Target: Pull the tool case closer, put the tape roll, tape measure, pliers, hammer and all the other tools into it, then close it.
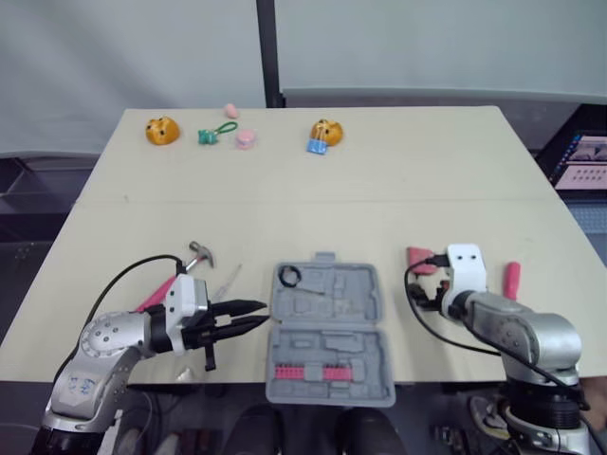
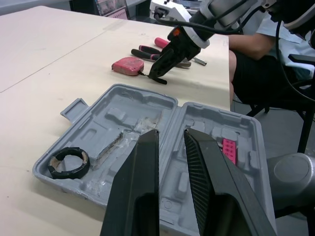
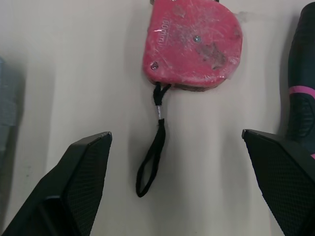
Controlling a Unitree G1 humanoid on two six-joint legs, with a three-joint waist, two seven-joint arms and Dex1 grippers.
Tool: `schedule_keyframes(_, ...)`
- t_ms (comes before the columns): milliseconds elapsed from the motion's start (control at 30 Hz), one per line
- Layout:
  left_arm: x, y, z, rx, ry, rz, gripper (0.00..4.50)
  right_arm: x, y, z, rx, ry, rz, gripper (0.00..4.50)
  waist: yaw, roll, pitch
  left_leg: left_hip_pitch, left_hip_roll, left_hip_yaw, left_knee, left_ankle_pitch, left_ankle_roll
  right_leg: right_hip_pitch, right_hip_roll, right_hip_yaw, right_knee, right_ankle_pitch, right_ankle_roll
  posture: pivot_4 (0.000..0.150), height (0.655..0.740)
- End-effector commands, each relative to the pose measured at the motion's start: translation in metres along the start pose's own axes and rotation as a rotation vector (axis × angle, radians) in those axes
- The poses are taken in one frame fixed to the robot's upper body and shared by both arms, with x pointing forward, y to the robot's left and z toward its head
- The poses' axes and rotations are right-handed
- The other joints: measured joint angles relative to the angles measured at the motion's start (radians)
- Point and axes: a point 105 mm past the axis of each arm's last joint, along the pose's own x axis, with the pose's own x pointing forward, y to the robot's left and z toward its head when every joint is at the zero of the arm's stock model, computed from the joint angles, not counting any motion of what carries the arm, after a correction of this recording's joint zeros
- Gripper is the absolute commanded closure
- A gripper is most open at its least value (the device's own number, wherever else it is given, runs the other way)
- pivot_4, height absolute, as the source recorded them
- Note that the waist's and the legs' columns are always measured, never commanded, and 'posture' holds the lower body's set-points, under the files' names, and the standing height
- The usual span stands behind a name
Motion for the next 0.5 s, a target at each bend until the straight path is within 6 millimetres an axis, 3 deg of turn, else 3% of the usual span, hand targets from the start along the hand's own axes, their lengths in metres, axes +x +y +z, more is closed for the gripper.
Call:
schedule_keyframes(33, -0.002, 0.000, 0.009, 0.031, -0.015, 0.011, 3.59, 0.004, 0.003, 0.010, -0.011, -0.055, -0.003, 0.00, -0.002, 0.000, 0.000, 0.000, 0.000, 0.000, 0.000, 0.000, 0.000, 0.000, 0.000, 0.000, 0.000, 0.000, 0.000, 0.150, 0.6677)
schedule_keyframes(500, -0.006, 0.000, 0.009, 0.008, -0.014, 0.023, 3.59, 0.018, 0.017, 0.012, 0.019, -0.057, 0.025, 0.00, -0.003, 0.001, 0.001, 0.000, 0.000, 0.000, -0.001, 0.000, -0.001, -0.001, 0.000, 0.000, 0.000, 0.000, 0.000, 0.150, 0.6677)
